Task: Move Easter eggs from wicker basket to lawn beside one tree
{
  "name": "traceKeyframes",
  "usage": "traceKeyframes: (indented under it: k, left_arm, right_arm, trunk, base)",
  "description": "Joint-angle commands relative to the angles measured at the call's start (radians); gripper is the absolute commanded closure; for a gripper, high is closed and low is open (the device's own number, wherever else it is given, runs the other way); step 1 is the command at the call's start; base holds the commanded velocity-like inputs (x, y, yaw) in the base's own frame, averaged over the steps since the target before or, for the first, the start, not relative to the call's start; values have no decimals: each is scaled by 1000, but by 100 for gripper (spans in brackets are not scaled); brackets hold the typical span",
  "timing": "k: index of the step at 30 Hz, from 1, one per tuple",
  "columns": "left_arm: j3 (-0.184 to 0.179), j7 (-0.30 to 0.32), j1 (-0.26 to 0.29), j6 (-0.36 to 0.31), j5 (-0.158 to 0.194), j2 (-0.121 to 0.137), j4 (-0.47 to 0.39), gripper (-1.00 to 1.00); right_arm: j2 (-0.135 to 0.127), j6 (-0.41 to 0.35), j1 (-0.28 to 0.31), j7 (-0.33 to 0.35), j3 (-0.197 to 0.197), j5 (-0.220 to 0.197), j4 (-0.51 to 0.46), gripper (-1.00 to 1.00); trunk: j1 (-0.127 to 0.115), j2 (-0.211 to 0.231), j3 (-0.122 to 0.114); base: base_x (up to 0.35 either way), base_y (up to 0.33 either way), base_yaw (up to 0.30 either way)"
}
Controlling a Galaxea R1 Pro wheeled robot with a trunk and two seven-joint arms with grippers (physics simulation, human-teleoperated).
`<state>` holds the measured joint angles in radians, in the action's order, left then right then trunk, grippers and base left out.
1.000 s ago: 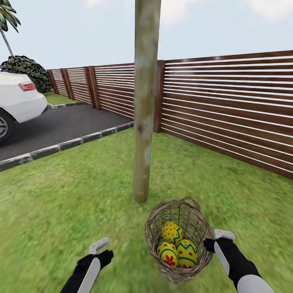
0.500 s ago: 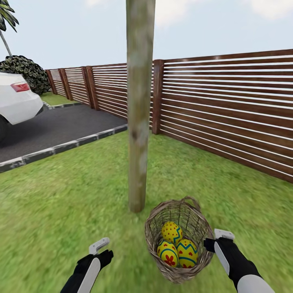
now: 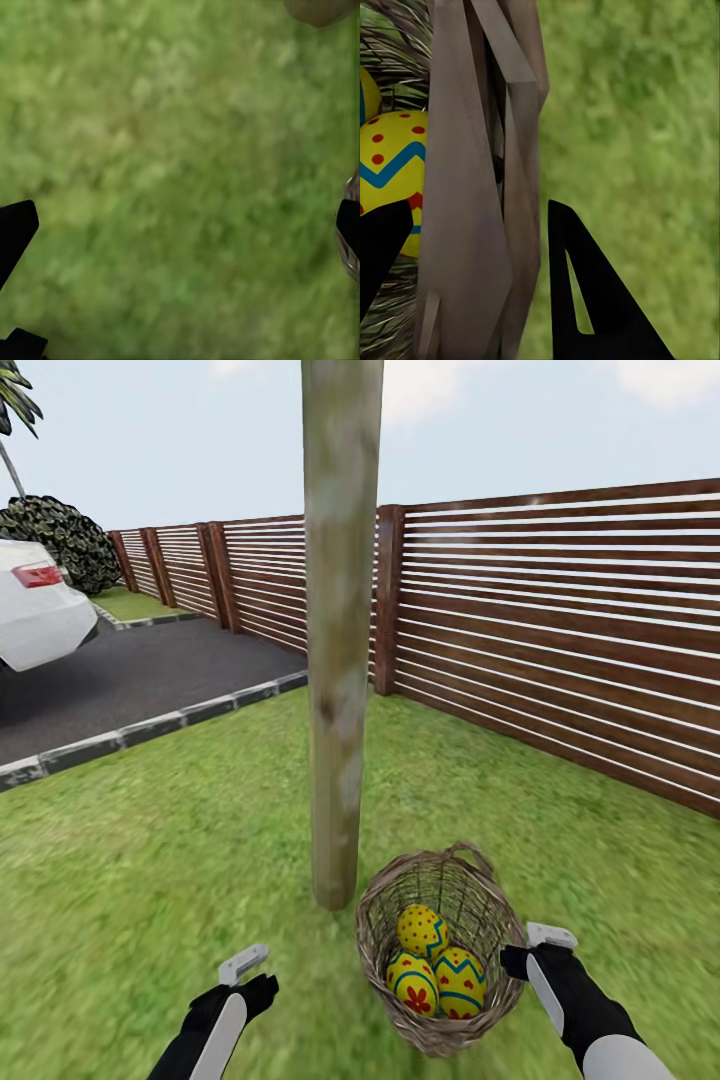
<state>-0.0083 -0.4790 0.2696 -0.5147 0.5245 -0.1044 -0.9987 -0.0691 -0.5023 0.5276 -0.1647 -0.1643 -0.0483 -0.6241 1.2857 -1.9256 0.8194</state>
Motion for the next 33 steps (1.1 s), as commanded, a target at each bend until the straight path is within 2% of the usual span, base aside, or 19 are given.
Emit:
traceKeyframes:
  k: [1, 4, 6, 9, 11, 32, 33]
  left_arm:
    - [-1, -9, 0, -2, 10, 0, -1, -100]
    - [-8, -9, 0, -2, 9, -1, -4, -100]
    - [-42, -9, 0, -1, 9, -2, -5, -100]
    - [-56, -14, 0, -2, 9, -2, -5, -100]
    - [-57, -18, 0, -2, 9, -2, -5, -100]
    - [-55, -13, 0, -2, 12, -1, -5, -100]
    - [-54, -13, 0, -2, 11, -1, -5, -100]
  right_arm:
    - [0, -4, 0, -4, 0, -10, -2, 100]
    - [0, -4, 1, -4, 0, -10, -2, 100]
    - [0, -4, 1, -4, 0, -10, -2, 100]
    - [0, -4, 0, -4, 0, -10, -2, 100]
    - [1, -4, 1, -4, 0, -10, -2, 100]
    - [3, -4, 1, -3, 2, -10, 0, 100]
    - [3, -4, 1, -3, 2, -10, 0, -100]
  trunk:
    - [0, 0, 1]
    - [0, 0, 1]
    - [8, -14, 7]
    - [11, -21, 10]
    - [19, -35, 17]
    - [19, -35, 17]
    - [19, -35, 17]
  base:
    - [46, 0, 0]
    - [11, 0, 0]
    - [2, 0, 0]
    - [0, 0, 0]
    - [0, 0, 0]
    - [0, 0, 0]
    - [0, 0, 0]
